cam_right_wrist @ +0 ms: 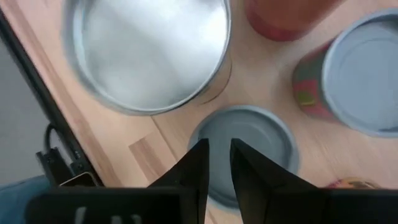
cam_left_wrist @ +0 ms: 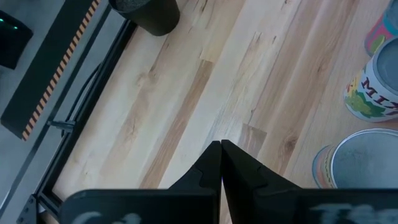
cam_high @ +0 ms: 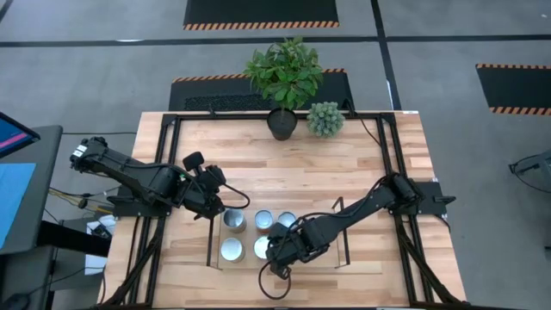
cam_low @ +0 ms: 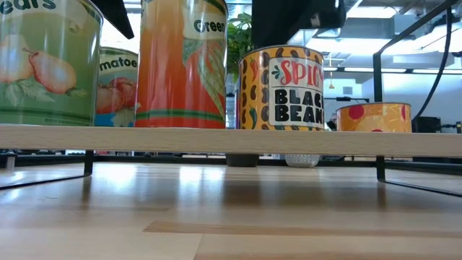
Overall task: Pick and place cans onto a shelf
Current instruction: Adjust the canned goods on the shelf
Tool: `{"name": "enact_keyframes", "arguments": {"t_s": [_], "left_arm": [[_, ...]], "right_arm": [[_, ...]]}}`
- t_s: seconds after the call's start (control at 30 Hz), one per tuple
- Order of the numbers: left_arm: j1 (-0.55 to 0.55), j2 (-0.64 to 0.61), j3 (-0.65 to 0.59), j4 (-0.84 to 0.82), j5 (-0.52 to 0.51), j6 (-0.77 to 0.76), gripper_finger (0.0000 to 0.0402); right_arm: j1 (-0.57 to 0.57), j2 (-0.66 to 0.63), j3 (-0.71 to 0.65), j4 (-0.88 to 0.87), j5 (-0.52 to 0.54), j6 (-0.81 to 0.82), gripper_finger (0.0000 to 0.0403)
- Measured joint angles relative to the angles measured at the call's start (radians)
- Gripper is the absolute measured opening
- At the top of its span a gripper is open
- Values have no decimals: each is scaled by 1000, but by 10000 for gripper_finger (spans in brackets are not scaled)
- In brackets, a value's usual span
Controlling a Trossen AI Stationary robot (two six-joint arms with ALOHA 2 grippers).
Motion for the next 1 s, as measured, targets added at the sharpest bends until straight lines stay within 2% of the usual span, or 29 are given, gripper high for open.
{"name": "enact_keyframes", "arguments": {"t_s": [0.2,0.4,0.53,0.73,1.0], "left_arm": [[0,0,0,0,0,-1,0],[0,0,0,23,1,-1,0],[0,0,0,39,2,-1,0],[0,0,0,79,2,12,0],[0,0,0,78,1,10,0]], "right_arm": [[11,-22,2,-58,31,7,91],[25,-25,77,-324,119,103,91],[30,-24,78,-415,103,163,91],[20,-39,45,-439,78,160,91],[12,-134,-140,-272,26,129,91]]}}
